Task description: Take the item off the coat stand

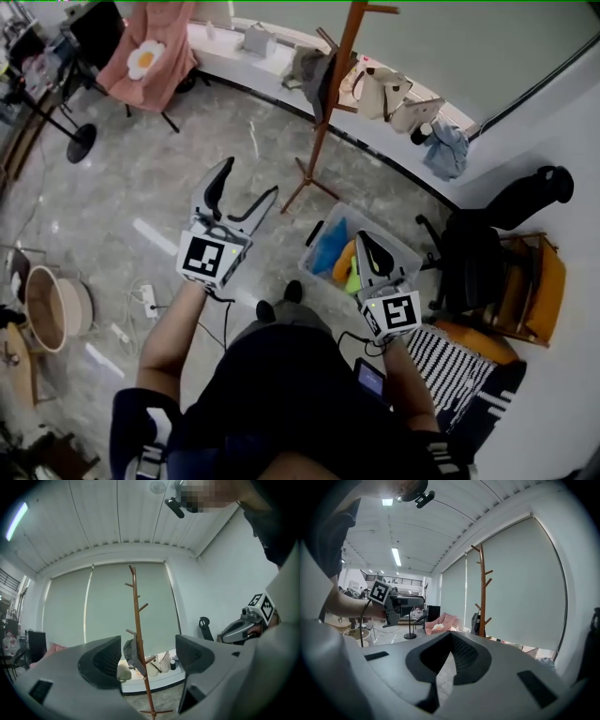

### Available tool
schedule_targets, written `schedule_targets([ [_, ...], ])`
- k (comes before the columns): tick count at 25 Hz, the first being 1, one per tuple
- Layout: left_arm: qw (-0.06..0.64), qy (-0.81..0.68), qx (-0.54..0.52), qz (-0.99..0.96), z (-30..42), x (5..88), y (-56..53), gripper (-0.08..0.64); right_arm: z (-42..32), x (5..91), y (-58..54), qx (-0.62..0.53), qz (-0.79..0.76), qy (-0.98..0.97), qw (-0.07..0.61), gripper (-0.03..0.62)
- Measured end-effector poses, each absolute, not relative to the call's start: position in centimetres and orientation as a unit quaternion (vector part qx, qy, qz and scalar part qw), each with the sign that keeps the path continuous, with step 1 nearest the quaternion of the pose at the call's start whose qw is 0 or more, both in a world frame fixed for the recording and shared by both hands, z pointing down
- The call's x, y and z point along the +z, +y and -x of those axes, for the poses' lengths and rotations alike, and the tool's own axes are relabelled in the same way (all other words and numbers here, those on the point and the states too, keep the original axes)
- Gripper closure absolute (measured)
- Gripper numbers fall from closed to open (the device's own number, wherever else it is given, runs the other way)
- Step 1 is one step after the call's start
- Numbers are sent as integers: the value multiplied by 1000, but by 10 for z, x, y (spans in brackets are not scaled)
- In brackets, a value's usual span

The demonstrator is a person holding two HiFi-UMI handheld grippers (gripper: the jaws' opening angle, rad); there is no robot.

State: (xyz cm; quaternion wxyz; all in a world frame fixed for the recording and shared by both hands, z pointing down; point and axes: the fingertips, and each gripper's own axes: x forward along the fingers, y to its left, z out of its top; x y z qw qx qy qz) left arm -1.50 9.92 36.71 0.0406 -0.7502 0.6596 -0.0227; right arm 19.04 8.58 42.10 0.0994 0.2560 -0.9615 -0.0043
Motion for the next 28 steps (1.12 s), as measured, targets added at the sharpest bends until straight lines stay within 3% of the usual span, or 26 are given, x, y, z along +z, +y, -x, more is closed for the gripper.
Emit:
schedule_targets([
  [11, 38, 620, -28, 783, 58, 377, -23, 207, -155, 426, 18, 11, -269, -958, 98, 572],
  [24, 45, 477, -32, 877, 132, 396, -166, 207, -53, 424, -37, 31, -397, -912, 94, 572],
  [28, 40, 443, -37, 895, 147, 409, -203, 207, -30, 429, -54, 41, -424, -897, 122, 572],
])
